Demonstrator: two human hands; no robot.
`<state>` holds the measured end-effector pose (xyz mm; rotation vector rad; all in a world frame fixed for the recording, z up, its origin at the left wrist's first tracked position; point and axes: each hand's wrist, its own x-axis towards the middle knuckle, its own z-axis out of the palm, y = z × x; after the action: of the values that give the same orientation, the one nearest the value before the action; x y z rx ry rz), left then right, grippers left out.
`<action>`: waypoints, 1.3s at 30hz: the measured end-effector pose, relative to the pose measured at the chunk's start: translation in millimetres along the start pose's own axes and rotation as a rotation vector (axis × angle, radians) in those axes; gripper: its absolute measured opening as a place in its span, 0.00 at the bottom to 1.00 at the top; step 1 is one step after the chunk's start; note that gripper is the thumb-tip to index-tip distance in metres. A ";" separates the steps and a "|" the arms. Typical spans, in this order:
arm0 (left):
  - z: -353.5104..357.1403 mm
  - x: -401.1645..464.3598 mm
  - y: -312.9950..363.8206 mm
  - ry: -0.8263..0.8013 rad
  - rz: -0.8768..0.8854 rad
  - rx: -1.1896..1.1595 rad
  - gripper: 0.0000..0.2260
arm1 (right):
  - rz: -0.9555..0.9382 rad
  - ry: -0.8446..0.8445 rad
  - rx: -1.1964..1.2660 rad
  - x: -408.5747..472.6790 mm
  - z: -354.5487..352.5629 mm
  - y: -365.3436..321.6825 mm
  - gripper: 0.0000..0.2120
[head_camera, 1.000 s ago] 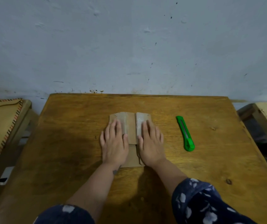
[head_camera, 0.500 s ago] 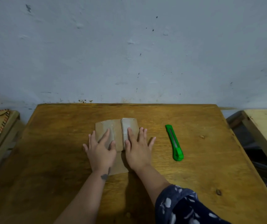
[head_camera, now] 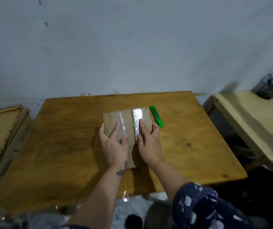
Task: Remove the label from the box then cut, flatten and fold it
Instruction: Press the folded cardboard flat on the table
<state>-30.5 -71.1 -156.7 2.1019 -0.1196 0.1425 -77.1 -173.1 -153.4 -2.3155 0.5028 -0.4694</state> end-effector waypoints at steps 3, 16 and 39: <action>6.9 -48.0 17.6 -0.049 0.011 -0.042 0.23 | 0.032 0.036 -0.013 -41.3 -38.8 14.6 0.26; 113.0 -251.5 83.5 -0.257 0.081 -0.057 0.24 | 0.214 0.069 -0.070 -178.7 -187.1 166.6 0.25; 341.6 -498.3 -208.3 -0.868 -0.586 0.252 0.26 | 0.933 -0.565 0.034 -362.7 -64.0 568.0 0.22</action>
<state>-474.9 -245.4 -581.5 2.2158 0.0069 -1.1576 -542.9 -417.7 -579.4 -1.7862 1.1512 0.5933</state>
